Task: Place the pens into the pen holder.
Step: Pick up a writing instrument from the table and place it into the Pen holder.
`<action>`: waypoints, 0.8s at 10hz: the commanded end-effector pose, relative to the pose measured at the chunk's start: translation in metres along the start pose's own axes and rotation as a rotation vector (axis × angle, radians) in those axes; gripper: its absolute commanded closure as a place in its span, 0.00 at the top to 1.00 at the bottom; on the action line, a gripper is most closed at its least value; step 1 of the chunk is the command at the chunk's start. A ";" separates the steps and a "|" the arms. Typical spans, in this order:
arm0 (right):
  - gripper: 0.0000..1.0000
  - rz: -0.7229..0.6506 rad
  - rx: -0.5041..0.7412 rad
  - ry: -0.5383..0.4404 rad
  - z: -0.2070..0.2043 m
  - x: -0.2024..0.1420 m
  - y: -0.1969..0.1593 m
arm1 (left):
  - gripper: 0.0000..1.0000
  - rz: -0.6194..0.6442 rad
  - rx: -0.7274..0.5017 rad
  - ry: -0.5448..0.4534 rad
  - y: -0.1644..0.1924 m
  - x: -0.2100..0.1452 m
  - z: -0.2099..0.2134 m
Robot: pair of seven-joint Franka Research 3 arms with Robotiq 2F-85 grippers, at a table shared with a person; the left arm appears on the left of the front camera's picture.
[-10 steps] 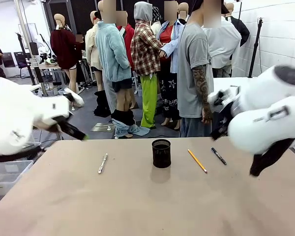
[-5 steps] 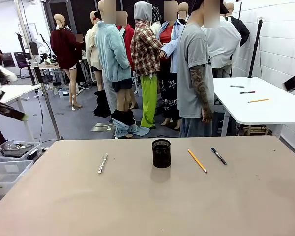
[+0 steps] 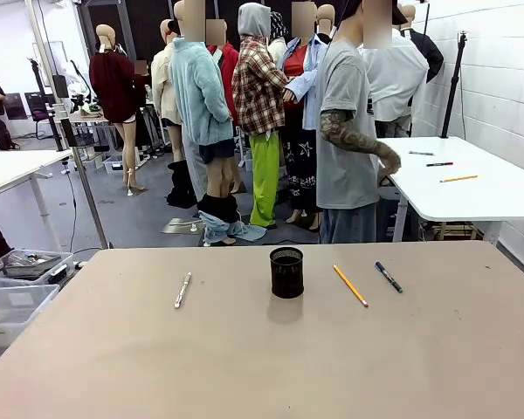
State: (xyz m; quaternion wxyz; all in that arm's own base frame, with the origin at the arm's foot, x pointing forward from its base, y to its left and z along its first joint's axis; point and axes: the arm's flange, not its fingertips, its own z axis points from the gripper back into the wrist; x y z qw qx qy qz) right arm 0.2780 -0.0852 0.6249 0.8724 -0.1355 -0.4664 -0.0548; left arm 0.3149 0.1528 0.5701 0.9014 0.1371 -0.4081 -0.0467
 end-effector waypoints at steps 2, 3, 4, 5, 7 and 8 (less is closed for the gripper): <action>1.00 0.185 0.101 -0.010 -0.035 -0.105 0.087 | 1.00 -0.061 -0.039 -0.003 -0.021 0.008 -0.021; 1.00 0.265 0.168 0.002 -0.054 -0.082 0.114 | 1.00 -0.061 -0.039 -0.003 -0.021 0.008 -0.021; 1.00 0.332 0.233 0.037 -0.076 -0.067 0.139 | 1.00 -0.061 -0.039 -0.003 -0.021 0.008 -0.021; 1.00 0.396 0.280 0.108 -0.112 -0.057 0.171 | 1.00 -0.061 -0.039 -0.003 -0.021 0.008 -0.021; 1.00 0.423 0.381 0.183 -0.163 -0.059 0.216 | 1.00 -0.061 -0.039 -0.003 -0.021 0.008 -0.021; 1.00 0.419 0.404 0.209 -0.184 -0.061 0.234 | 1.00 -0.061 -0.039 -0.003 -0.021 0.008 -0.021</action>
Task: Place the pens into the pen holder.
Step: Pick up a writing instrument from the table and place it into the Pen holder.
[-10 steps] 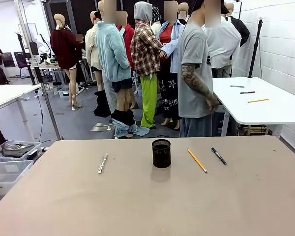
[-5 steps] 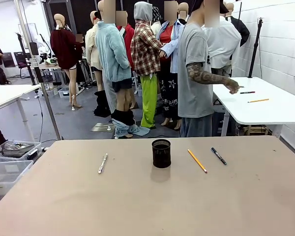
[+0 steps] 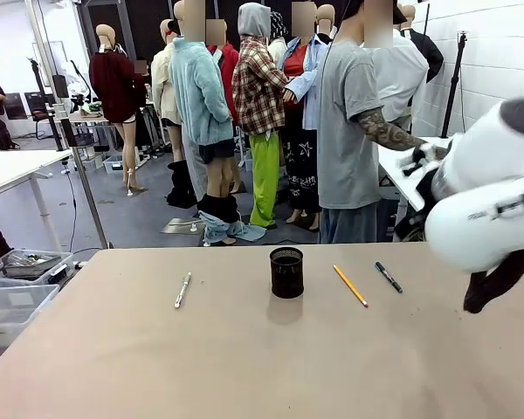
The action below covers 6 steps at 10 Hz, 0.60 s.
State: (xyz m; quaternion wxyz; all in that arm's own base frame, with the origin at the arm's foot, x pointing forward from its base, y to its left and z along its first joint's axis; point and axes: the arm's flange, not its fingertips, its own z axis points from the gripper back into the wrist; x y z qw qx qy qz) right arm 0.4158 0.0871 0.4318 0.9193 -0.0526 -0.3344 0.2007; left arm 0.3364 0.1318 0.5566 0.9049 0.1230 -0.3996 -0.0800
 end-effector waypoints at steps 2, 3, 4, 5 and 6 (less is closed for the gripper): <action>1.00 -0.050 -0.037 0.015 -0.038 0.028 -0.012 | 1.00 -0.011 0.016 -0.009 0.003 0.000 -0.001; 1.00 -0.009 0.017 0.024 -0.026 0.001 -0.002 | 1.00 -0.011 0.016 -0.009 0.003 0.000 -0.001; 1.00 -0.009 0.017 0.024 -0.026 0.001 -0.002 | 1.00 -0.011 0.016 -0.009 0.003 0.000 -0.001; 1.00 -0.009 0.017 0.024 -0.026 0.001 -0.002 | 1.00 -0.011 0.016 -0.009 0.003 0.000 -0.001; 1.00 -0.025 0.017 0.029 -0.038 0.009 -0.011 | 1.00 -0.011 0.016 -0.009 0.003 0.000 -0.001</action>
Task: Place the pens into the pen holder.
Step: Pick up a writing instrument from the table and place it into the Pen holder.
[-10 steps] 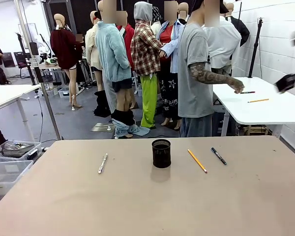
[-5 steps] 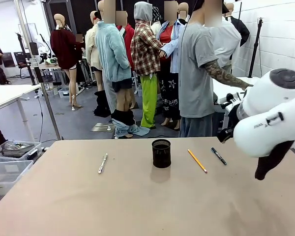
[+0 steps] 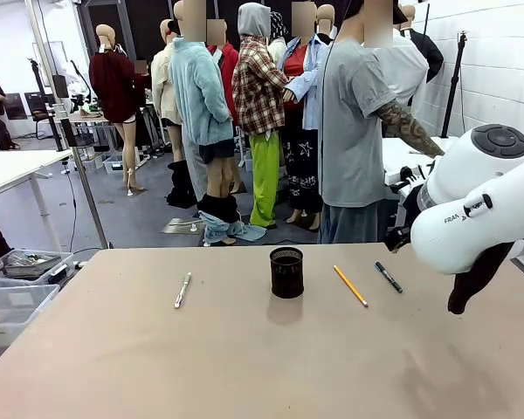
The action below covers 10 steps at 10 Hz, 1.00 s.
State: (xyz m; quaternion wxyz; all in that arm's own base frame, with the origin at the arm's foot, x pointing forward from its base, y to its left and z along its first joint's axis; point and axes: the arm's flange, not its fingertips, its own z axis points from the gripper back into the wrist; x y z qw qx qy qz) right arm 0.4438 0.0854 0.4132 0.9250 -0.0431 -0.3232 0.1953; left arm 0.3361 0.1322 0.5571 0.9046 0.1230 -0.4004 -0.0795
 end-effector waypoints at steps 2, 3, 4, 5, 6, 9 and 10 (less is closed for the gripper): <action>1.00 0.008 0.073 0.096 -0.030 0.024 -0.030 | 1.00 -0.012 0.016 -0.008 0.003 0.000 -0.001; 1.00 0.044 0.142 0.140 -0.050 0.039 -0.045 | 1.00 -0.012 0.016 -0.008 0.003 0.000 -0.001; 1.00 0.050 0.203 0.194 -0.073 0.051 -0.061 | 1.00 -0.012 0.016 -0.008 0.003 0.000 -0.001; 1.00 0.056 0.249 0.224 -0.092 0.063 -0.070 | 1.00 -0.012 0.016 -0.008 0.003 0.000 -0.001; 1.00 0.062 0.271 0.287 -0.113 0.072 -0.075 | 1.00 -0.012 0.016 -0.008 0.003 0.000 -0.001; 1.00 0.070 0.367 0.397 -0.165 0.086 -0.079 | 1.00 -0.012 0.016 -0.008 0.003 0.000 -0.001; 1.00 0.095 0.389 0.412 -0.174 0.083 -0.076 | 1.00 -0.012 0.016 -0.008 0.003 0.000 -0.001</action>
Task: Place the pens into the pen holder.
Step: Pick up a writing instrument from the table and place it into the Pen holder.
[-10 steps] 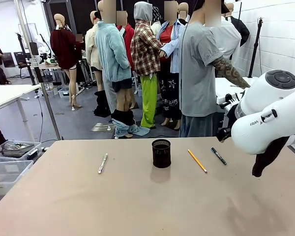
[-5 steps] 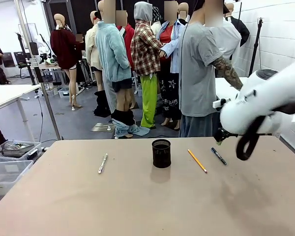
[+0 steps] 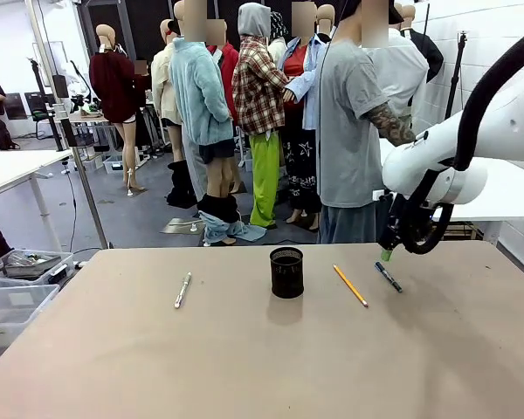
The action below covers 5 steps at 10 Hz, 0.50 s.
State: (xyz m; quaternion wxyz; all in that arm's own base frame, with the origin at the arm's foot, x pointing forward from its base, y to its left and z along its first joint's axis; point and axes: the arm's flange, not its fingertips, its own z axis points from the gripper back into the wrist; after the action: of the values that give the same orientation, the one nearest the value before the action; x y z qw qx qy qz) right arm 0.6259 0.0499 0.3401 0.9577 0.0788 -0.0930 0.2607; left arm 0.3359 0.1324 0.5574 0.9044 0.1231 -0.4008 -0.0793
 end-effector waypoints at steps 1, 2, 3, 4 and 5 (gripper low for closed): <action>1.00 0.059 0.014 0.044 -0.014 0.015 0.005 | 1.00 -0.012 0.015 -0.007 0.002 -0.001 -0.001; 1.00 0.088 0.019 0.068 -0.025 0.017 0.012 | 1.00 -0.012 0.015 -0.007 0.002 -0.001 -0.001; 1.00 0.099 0.004 0.089 -0.035 0.017 0.021 | 1.00 -0.012 0.015 -0.007 0.002 -0.001 -0.001; 1.00 0.083 -0.058 0.129 -0.042 0.015 0.029 | 1.00 -0.012 0.015 -0.007 0.002 -0.001 -0.001; 1.00 0.085 -0.097 0.147 -0.047 0.013 0.038 | 1.00 -0.012 0.015 -0.007 0.002 -0.001 -0.001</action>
State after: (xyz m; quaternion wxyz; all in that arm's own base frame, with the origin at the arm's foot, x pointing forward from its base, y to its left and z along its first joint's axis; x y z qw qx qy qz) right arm 0.6265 0.0924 0.3033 0.9477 0.0437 -0.0440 0.3131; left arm 0.3359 0.1325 0.5574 0.9044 0.1231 -0.4008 -0.0793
